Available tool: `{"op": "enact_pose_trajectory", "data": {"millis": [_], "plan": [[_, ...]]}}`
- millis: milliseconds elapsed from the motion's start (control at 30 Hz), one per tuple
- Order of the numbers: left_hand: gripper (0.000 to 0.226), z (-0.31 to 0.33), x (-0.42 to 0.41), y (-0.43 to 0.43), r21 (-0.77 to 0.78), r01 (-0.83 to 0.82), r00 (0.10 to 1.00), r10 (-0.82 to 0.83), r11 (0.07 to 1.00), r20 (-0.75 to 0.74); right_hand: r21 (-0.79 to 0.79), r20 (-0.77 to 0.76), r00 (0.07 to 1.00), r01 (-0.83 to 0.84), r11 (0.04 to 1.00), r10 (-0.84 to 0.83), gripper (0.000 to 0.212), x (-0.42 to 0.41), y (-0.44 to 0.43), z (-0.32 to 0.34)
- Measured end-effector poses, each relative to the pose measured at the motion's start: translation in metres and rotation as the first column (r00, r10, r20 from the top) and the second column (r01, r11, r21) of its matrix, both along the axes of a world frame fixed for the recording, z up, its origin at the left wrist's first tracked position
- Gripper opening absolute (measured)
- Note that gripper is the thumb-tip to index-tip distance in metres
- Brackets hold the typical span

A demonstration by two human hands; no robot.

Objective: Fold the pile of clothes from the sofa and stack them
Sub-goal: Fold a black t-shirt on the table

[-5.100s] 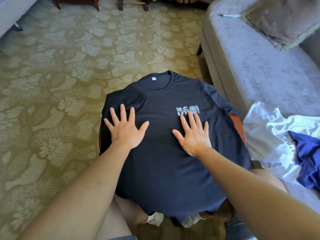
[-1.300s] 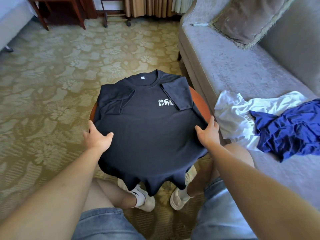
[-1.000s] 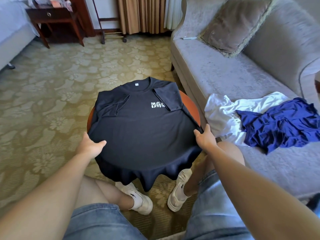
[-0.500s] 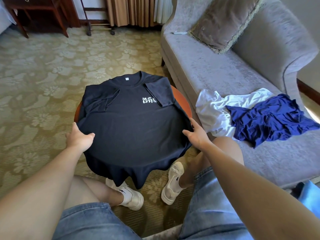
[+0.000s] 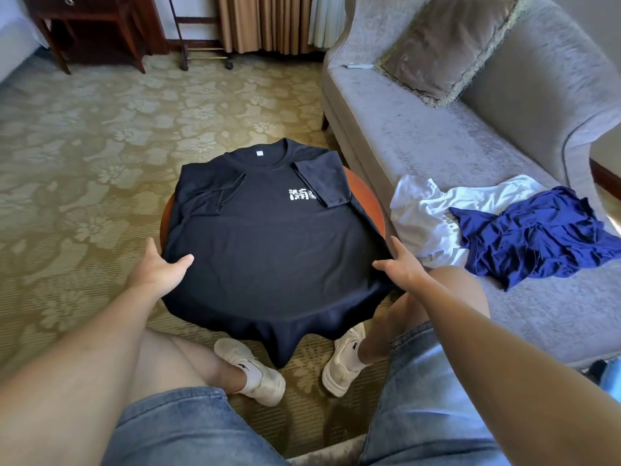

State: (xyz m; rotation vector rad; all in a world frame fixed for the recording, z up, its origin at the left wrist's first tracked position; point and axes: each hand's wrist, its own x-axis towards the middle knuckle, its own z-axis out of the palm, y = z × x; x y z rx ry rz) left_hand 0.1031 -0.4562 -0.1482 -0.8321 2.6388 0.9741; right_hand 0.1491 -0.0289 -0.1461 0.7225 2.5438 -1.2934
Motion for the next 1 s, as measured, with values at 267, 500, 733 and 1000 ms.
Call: {"op": "enact_pose_trajectory", "data": {"millis": [267,500,733,1000], "plan": [[0.058,0.038,0.013,-0.007,0.194,0.06,0.985,-0.027,0.979,-0.171,0.081,-0.151,0.988,-0.005,0.997,0.017,0.063,0.003,-0.005,0.026],[0.026,0.089,-0.024,0.015,0.402,0.034,0.945,0.101,0.915,-0.31,0.06,-0.347,0.936,-0.047,0.997,0.065,0.055,-0.059,-0.024,0.073],[0.068,0.116,-0.084,0.028,0.443,0.098,0.942,0.061,0.891,-0.331,-0.007,-0.372,0.928,0.003,1.0,-0.005,0.063,-0.13,-0.024,0.105],[0.079,0.004,-0.059,0.011,-0.132,0.193,0.98,-0.184,0.972,0.073,0.365,0.097,0.98,-0.2,0.909,0.176,0.05,-0.107,-0.009,0.001]]}}
